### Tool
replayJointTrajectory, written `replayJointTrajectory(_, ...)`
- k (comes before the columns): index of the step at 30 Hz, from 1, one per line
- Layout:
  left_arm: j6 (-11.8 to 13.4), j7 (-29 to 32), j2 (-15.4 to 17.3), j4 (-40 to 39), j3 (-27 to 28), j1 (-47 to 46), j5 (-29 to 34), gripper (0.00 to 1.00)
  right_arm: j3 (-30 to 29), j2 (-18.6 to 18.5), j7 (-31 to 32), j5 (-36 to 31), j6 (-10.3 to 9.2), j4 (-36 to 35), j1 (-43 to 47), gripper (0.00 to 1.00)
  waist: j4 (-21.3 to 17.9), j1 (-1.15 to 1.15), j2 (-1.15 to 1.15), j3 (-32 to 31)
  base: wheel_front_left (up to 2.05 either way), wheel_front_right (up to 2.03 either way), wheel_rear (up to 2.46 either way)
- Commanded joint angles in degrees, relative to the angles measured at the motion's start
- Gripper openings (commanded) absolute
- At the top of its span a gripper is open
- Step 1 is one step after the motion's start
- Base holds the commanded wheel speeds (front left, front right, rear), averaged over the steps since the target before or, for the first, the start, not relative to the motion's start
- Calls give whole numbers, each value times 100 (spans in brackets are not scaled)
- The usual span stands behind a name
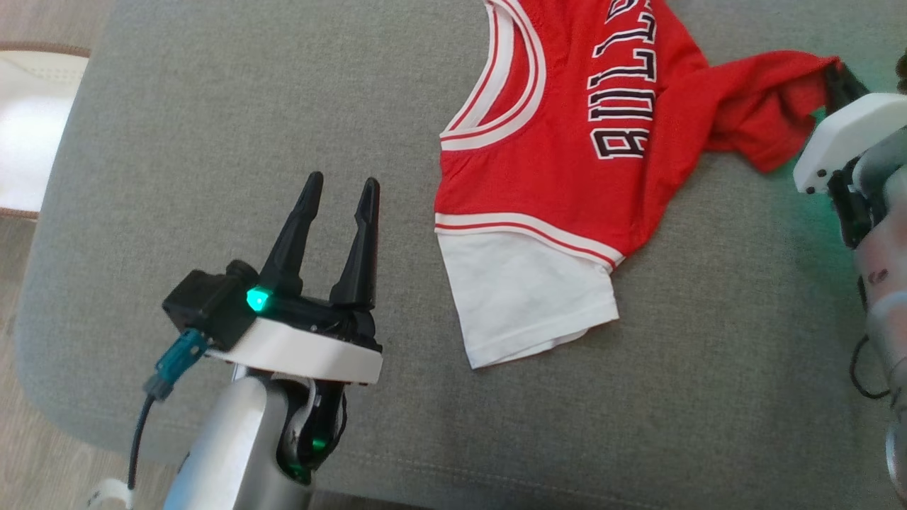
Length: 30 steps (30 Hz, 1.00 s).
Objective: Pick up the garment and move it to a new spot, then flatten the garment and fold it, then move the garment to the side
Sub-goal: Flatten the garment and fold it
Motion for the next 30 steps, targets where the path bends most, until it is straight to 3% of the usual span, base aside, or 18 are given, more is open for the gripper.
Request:
replayJointTrajectory(1,39,-29,27,-169,190,-165,-54,100,134,-51,-132,15,-5,-132,-204,0,-27,0,0,-33,0,0,0)
replayJointTrajectory(10,55,-29,27,-160,342,-40,-27,100,500,-128,-840,-22,-5,-270,-208,0,-388,0,0,-413,0,0,0)
replayJointTrajectory(18,65,-29,27,-154,432,159,4,100,911,-352,-1080,58,-5,-810,11,0,-833,0,0,-888,0,0,0)
replayJointTrajectory(30,164,-29,27,-179,501,518,30,100,1452,-772,-808,586,-5,-2407,1881,0,-1226,0,0,-1426,0,0,0)
